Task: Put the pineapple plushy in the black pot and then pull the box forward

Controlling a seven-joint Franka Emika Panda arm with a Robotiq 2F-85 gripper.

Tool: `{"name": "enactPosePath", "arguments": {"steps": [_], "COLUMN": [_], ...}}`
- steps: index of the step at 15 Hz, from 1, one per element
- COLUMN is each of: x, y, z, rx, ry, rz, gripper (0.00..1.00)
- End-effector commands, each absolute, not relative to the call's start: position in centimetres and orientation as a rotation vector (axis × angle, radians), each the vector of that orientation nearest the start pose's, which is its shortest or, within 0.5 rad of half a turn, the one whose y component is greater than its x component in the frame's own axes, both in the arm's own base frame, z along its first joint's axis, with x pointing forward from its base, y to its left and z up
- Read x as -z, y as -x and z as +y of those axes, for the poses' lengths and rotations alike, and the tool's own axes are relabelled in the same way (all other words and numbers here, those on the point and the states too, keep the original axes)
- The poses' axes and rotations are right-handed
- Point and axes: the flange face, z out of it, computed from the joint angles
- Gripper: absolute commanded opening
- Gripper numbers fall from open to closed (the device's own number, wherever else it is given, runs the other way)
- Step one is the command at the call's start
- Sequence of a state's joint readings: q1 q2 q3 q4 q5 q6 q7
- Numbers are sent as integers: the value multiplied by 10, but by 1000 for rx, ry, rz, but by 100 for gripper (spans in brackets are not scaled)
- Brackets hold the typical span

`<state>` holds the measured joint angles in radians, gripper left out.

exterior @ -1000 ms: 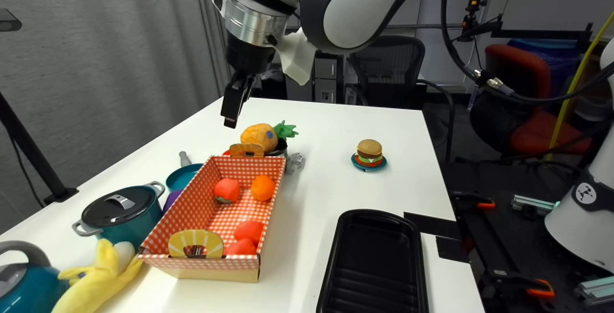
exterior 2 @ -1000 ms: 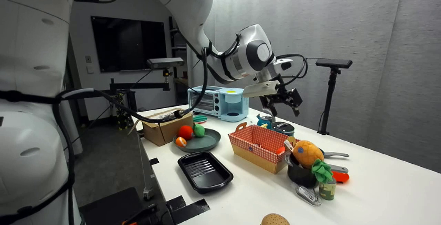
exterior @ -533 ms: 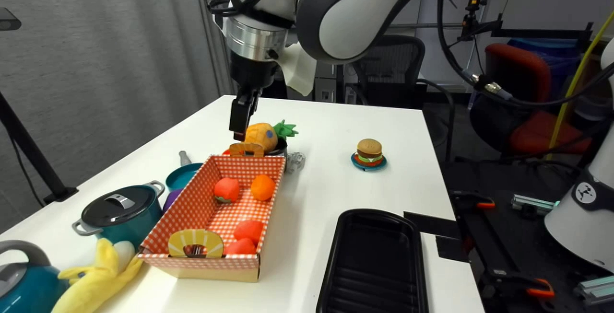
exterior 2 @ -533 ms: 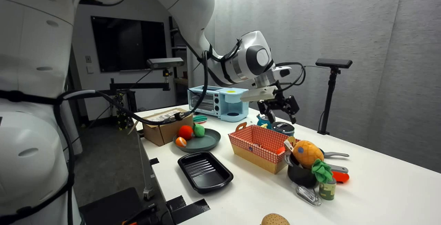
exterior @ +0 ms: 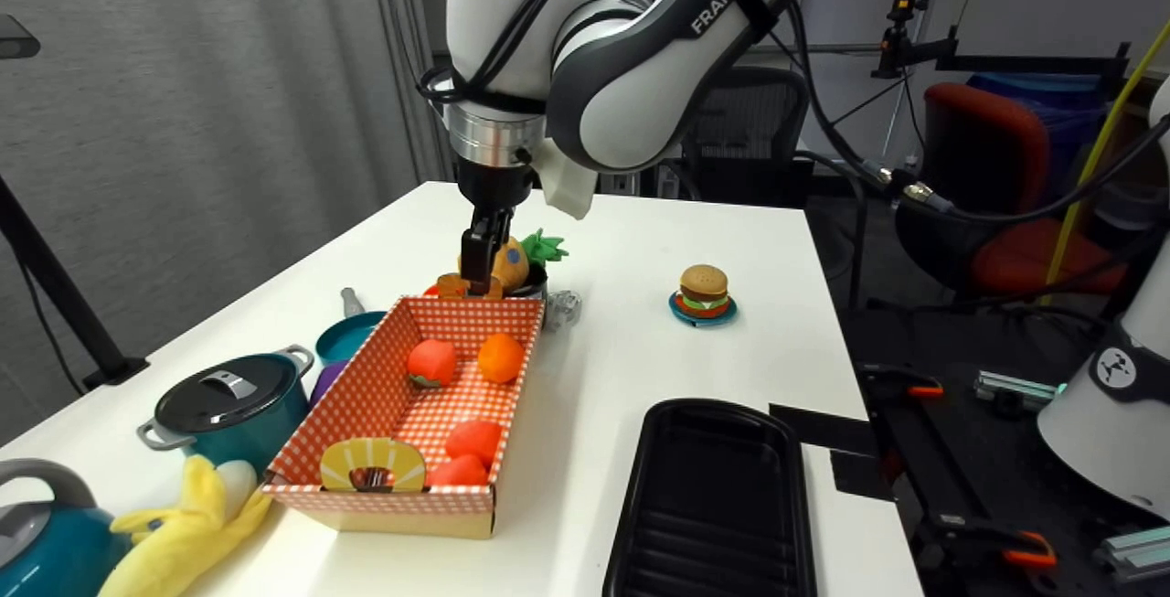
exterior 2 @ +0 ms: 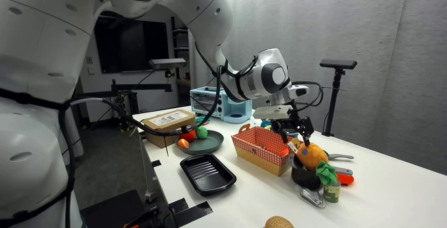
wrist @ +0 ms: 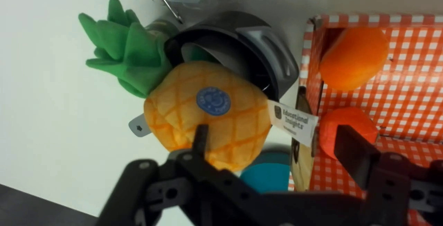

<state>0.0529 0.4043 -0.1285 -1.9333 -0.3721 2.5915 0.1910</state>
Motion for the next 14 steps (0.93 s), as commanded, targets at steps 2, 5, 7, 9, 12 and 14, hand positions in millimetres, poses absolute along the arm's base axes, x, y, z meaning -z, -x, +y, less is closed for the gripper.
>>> {"name": "enactPosePath", "arguments": {"steps": [2, 5, 7, 9, 12, 14], "x": [-321, -337, -346, -354, -361, -358], "y": [-653, -653, -652, -653, -653, -653], "z": [-28, -19, -14, -10, -1, 11], "rx": [491, 534, 557, 583, 603, 591], "ry": [3399, 3401, 3400, 3398, 3389, 3388], "rz": [-120, -150, -163, -165, -177, -214], "gripper": [53, 30, 14, 0, 0, 0]}}
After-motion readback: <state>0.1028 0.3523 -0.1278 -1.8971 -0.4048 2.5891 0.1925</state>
